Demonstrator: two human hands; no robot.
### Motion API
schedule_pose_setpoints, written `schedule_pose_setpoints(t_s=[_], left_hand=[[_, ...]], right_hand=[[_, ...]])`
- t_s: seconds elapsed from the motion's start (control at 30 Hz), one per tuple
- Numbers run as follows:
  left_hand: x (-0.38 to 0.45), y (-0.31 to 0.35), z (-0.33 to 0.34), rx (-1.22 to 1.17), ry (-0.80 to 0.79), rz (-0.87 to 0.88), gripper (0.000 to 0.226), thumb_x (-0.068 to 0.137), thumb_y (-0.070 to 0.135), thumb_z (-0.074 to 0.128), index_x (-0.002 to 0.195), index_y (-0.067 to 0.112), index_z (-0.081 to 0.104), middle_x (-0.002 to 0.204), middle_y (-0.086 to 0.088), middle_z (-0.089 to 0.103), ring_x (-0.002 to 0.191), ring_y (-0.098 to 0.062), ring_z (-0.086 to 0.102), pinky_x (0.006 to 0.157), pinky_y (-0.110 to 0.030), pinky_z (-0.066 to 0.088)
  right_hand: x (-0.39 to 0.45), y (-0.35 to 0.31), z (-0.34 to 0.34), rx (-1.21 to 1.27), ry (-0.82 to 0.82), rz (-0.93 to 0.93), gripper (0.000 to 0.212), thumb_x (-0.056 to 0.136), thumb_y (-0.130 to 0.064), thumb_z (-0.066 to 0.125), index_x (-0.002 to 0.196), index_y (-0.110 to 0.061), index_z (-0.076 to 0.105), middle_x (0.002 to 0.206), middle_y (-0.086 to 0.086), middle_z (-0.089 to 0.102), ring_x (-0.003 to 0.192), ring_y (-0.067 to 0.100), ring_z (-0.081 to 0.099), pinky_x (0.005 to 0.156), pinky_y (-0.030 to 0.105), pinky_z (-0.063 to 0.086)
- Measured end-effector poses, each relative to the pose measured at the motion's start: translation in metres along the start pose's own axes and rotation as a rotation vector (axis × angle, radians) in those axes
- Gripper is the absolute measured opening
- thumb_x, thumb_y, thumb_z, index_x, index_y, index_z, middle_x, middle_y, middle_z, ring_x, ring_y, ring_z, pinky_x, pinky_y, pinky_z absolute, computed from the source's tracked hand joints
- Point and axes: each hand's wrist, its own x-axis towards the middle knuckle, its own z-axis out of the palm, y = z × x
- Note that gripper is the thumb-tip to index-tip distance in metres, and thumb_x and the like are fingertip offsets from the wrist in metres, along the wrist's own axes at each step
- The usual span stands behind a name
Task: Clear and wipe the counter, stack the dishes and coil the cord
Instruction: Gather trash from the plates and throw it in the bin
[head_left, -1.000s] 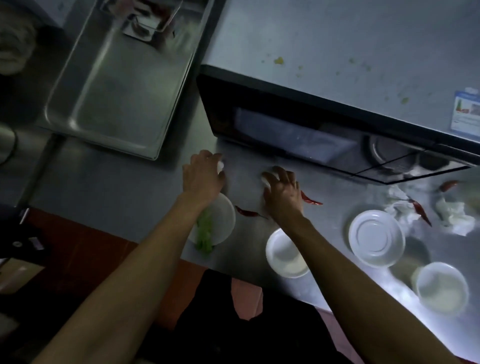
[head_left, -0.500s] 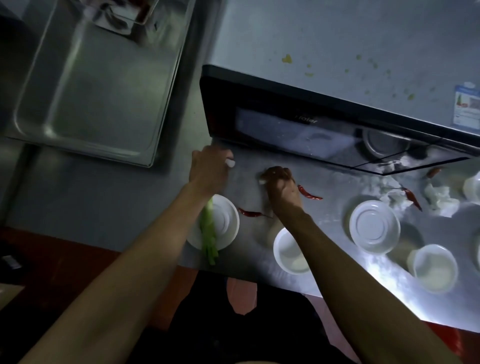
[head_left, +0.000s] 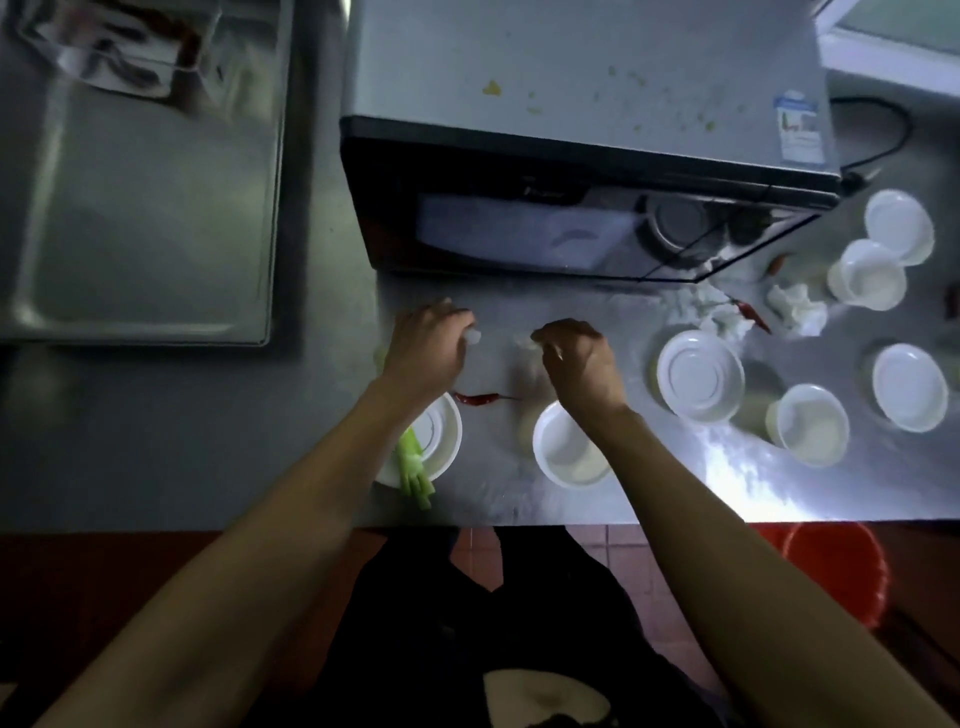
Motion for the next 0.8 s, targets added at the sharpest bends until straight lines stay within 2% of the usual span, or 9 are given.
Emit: schedule_pose_setpoints(t_s=[0.1, 0.3, 0.4, 0.53, 0.7, 0.8], left_hand=[[0.002, 0.016, 0.002, -0.022, -0.008, 0.035, 0.014, 0.083, 0.019, 0.062, 0.094, 0.020, 0.070, 0.095, -0.004, 0.067, 0.089, -0.034, 0.064, 0.077, -0.041, 0.050], [0.001, 0.057, 0.005, 0.032, -0.076, 0.156, 0.019, 0.084, 0.018, 0.065, 0.100, 0.024, 0.072, 0.097, -0.001, 0.065, 0.090, -0.031, 0.064, 0.077, -0.043, 0.051], [-0.002, 0.085, 0.007, 0.044, -0.114, 0.217, 0.022, 0.084, 0.014, 0.066, 0.103, 0.021, 0.073, 0.098, -0.003, 0.065, 0.091, -0.032, 0.064, 0.077, -0.044, 0.052], [-0.006, 0.139, 0.015, 0.028, -0.126, 0.301, 0.025, 0.082, 0.010, 0.067, 0.104, 0.019, 0.072, 0.101, -0.003, 0.065, 0.091, -0.031, 0.065, 0.074, -0.043, 0.053], [-0.029, 0.224, 0.042, 0.021, -0.149, 0.434, 0.027, 0.081, 0.002, 0.072, 0.106, 0.013, 0.074, 0.101, -0.005, 0.068, 0.089, -0.031, 0.065, 0.074, -0.039, 0.053], [-0.049, 0.265, 0.066, 0.042, -0.221, 0.543, 0.025, 0.079, 0.000, 0.073, 0.100, 0.013, 0.075, 0.095, -0.003, 0.069, 0.084, -0.029, 0.068, 0.071, -0.040, 0.056]], right_hand=[[-0.018, 0.007, -0.008, 0.015, 0.063, 0.028, 0.030, 0.081, 0.011, 0.059, 0.102, -0.003, 0.076, 0.109, 0.015, 0.073, 0.095, 0.034, 0.069, 0.076, 0.043, 0.059], [-0.054, 0.027, -0.037, 0.107, 0.248, 0.072, 0.030, 0.080, 0.011, 0.062, 0.099, -0.006, 0.077, 0.098, 0.011, 0.076, 0.082, 0.024, 0.070, 0.073, 0.029, 0.054], [-0.074, 0.048, -0.048, 0.127, 0.289, 0.160, 0.020, 0.081, 0.008, 0.065, 0.096, -0.001, 0.076, 0.095, 0.015, 0.075, 0.083, 0.031, 0.071, 0.074, 0.032, 0.056], [-0.111, 0.077, -0.065, 0.176, 0.335, 0.193, 0.021, 0.076, 0.010, 0.065, 0.093, 0.001, 0.075, 0.090, 0.016, 0.074, 0.079, 0.032, 0.069, 0.070, 0.030, 0.052], [-0.174, 0.125, -0.089, 0.184, 0.430, 0.240, 0.021, 0.071, 0.014, 0.064, 0.084, 0.002, 0.074, 0.081, 0.016, 0.073, 0.071, 0.033, 0.068, 0.062, 0.039, 0.055], [-0.218, 0.163, -0.105, 0.210, 0.499, 0.332, 0.023, 0.072, 0.010, 0.063, 0.089, 0.000, 0.076, 0.088, 0.014, 0.074, 0.078, 0.032, 0.070, 0.071, 0.040, 0.057]])
